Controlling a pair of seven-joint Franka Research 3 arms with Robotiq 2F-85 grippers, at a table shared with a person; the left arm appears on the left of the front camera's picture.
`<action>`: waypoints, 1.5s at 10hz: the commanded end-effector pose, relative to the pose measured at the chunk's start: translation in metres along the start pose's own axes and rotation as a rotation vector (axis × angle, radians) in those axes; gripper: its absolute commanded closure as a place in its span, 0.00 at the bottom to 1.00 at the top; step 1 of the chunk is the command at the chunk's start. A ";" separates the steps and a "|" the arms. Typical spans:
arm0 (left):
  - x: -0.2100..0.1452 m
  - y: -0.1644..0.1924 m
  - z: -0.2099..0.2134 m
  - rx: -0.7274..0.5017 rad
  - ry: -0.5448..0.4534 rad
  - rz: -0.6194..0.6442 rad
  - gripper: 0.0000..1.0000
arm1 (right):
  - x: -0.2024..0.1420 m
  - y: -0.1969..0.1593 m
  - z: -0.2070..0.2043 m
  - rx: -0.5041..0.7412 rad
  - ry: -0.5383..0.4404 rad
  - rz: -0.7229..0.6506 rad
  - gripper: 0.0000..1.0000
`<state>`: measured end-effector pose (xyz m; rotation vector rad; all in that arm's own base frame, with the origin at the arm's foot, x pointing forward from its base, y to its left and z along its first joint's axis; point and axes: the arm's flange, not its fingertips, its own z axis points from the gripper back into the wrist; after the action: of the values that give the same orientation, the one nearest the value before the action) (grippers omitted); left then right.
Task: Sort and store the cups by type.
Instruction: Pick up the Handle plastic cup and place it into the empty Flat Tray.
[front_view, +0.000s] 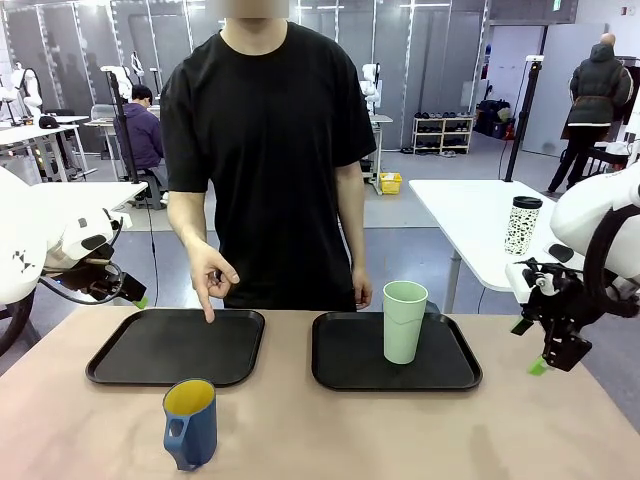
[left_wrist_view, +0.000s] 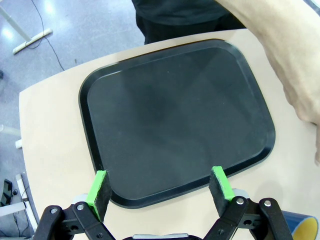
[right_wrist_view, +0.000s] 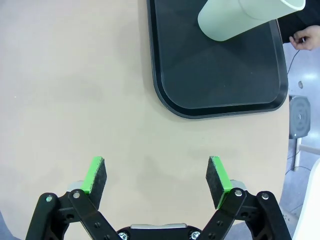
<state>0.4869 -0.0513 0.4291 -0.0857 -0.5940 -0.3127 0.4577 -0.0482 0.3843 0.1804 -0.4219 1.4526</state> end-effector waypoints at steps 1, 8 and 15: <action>0.001 0.000 0.001 0.003 -0.005 -0.002 0.00 | 0.000 0.000 0.000 -0.002 0.007 0.006 0.00; 0.007 0.012 0.020 0.042 0.070 -0.337 0.00 | 0.000 0.000 0.000 -0.002 0.007 0.006 0.00; -0.038 -0.018 0.031 -0.390 0.279 -1.098 0.00 | 0.000 0.000 0.000 -0.002 0.007 0.006 0.00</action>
<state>0.4390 -0.0632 0.4341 -0.0204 -0.2785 -1.4549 0.4578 -0.0485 0.3846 0.1802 -0.4230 1.4522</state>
